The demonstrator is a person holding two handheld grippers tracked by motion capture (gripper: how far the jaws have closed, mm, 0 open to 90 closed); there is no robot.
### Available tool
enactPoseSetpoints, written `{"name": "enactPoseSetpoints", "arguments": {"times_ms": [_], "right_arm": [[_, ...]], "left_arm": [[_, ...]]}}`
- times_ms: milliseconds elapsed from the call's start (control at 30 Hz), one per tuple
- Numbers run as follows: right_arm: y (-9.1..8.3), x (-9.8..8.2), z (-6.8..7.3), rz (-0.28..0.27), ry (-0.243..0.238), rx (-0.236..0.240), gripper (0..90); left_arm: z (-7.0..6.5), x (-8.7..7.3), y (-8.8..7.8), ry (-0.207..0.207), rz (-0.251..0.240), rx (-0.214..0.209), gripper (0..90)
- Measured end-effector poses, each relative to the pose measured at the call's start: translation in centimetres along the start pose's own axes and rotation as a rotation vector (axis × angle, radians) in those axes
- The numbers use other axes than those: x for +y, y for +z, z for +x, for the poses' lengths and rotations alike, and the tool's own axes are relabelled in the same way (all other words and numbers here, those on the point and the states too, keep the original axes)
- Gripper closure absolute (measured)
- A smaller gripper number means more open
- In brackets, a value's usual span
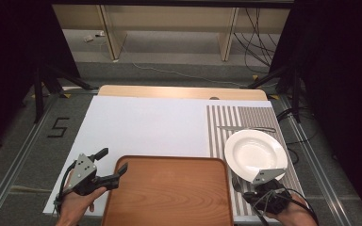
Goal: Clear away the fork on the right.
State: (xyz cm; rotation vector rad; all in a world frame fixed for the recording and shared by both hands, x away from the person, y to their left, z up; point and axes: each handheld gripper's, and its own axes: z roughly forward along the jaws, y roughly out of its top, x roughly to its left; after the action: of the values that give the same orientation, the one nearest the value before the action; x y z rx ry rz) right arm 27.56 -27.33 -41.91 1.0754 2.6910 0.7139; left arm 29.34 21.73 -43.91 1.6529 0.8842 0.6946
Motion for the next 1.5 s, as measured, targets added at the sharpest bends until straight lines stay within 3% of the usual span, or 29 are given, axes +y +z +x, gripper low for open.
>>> {"name": "enactPoseSetpoints", "arguments": {"times_ms": [267, 433, 500, 567, 600, 733, 900, 1333, 1500], "right_arm": [[-0.4, 0.8, 0.6, -0.097, -0.018, 0.050, 86.1], [-0.8, 1.6, 1.1, -0.147, -0.016, 0.126, 86.1], [-0.8, 2.0, 1.6, -0.156, -0.017, 0.133, 86.1], [-0.9, 2.2, 1.8, -0.134, -0.020, 0.145, 86.1], [-0.8, 2.4, 1.8, -0.157, -0.047, 0.150, 86.1], [-0.9, 3.4, 3.0, -0.160, -0.073, 0.139, 86.1], [-0.7, 4.4, 4.1, -0.158, -0.062, 0.162, 86.1], [0.5, 6.3, 4.7, -0.171, -0.092, 0.181, 86.1], [0.9, 6.8, 5.1, -0.139, -0.102, 0.199, 86.1]], "left_arm": [[0.0, 0.0, 0.0, -0.001, -0.001, 0.001, 16.9], [0.0, 0.0, 0.0, 0.002, 0.000, -0.001, 16.9], [0.0, 0.0, 0.0, 0.003, 0.001, -0.001, 16.9], [0.0, 0.0, 0.0, 0.003, 0.001, 0.000, 16.9], [0.0, 0.0, 0.0, -0.002, -0.001, 0.001, 16.9], [0.0, 0.0, 0.0, -0.002, -0.001, 0.002, 16.9], [0.0, 0.0, 0.0, -0.003, -0.004, 0.003, 16.9], [0.0, 0.0, -0.1, -0.003, -0.007, 0.004, 16.9], [0.0, 0.0, -0.1, -0.004, -0.007, 0.005, 16.9]]}}
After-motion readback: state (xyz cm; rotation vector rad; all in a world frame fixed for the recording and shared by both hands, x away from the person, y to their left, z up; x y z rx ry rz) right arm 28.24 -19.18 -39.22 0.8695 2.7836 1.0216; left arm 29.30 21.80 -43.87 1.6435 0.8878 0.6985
